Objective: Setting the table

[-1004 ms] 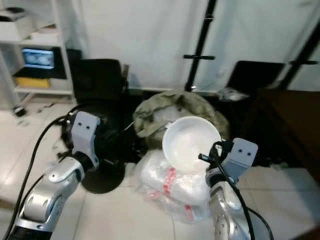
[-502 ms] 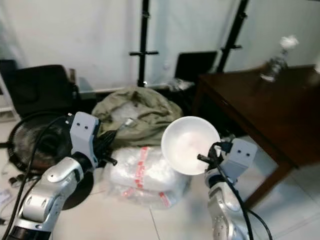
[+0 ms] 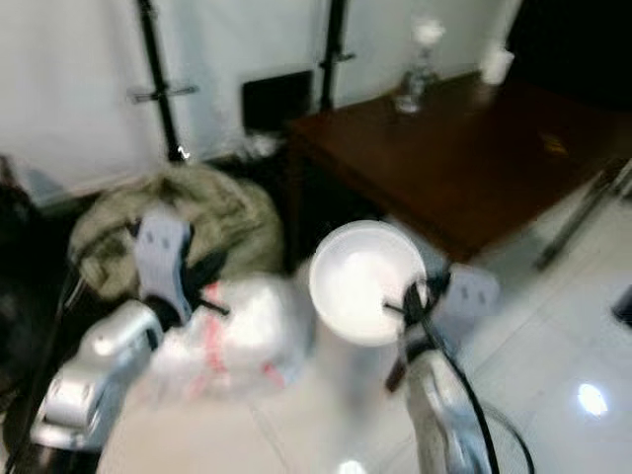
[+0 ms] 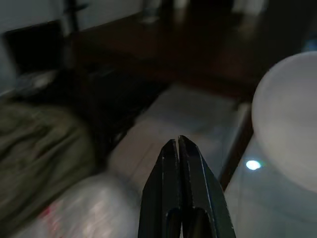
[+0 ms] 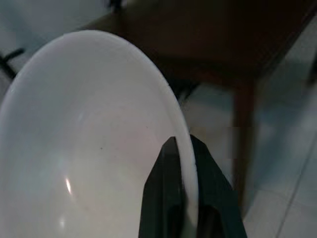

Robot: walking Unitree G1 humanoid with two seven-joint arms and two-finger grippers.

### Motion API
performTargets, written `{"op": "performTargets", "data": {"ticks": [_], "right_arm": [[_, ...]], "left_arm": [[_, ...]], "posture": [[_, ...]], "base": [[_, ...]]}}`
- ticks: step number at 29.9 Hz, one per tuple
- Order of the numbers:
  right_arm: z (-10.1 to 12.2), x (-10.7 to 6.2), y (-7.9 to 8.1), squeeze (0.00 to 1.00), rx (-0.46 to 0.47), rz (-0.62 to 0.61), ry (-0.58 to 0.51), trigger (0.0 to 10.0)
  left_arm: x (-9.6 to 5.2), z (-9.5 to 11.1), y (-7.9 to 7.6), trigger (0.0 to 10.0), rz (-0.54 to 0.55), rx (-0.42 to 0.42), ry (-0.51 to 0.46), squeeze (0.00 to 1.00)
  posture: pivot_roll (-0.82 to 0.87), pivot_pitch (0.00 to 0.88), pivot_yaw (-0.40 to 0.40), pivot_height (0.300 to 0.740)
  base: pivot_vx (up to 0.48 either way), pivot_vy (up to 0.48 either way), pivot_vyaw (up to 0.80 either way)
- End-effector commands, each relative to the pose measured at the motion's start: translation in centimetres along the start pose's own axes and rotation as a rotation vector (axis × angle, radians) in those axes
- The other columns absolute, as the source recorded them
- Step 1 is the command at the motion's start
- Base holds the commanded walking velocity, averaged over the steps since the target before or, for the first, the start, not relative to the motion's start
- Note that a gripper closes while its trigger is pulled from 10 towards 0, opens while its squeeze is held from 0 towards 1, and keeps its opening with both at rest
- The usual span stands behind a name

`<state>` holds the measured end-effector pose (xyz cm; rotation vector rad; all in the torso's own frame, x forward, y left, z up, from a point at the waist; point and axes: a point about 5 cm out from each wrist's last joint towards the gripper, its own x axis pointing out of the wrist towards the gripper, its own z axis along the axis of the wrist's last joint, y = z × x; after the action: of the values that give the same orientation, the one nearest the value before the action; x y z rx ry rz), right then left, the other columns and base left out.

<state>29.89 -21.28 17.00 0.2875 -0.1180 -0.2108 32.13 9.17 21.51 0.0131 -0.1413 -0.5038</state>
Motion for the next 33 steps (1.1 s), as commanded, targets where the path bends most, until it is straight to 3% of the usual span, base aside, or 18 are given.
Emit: {"op": "performTargets", "data": {"ticks": [1, 33], "right_arm": [[-0.28, -0.24, 0.2, 0.0, 0.001, 0.005, 0.005, 10.0], [-0.09, -0.13, 0.25, 0.0, -0.008, 0.015, 0.0, 10.0]], "left_arm": [[-0.3, -0.21, 0.32, 10.0, 0.006, -0.01, 0.007, 0.0], [0.29, 0.32, -0.12, 10.0, -0.02, -0.045, -0.022, 0.0]], "posture": [[0.08, 0.102, 0.058, 0.74], [0.06, 0.09, 0.053, 0.74]], "base": [[0.0, 0.0, -0.8], [0.0, 0.0, -0.8]]}}
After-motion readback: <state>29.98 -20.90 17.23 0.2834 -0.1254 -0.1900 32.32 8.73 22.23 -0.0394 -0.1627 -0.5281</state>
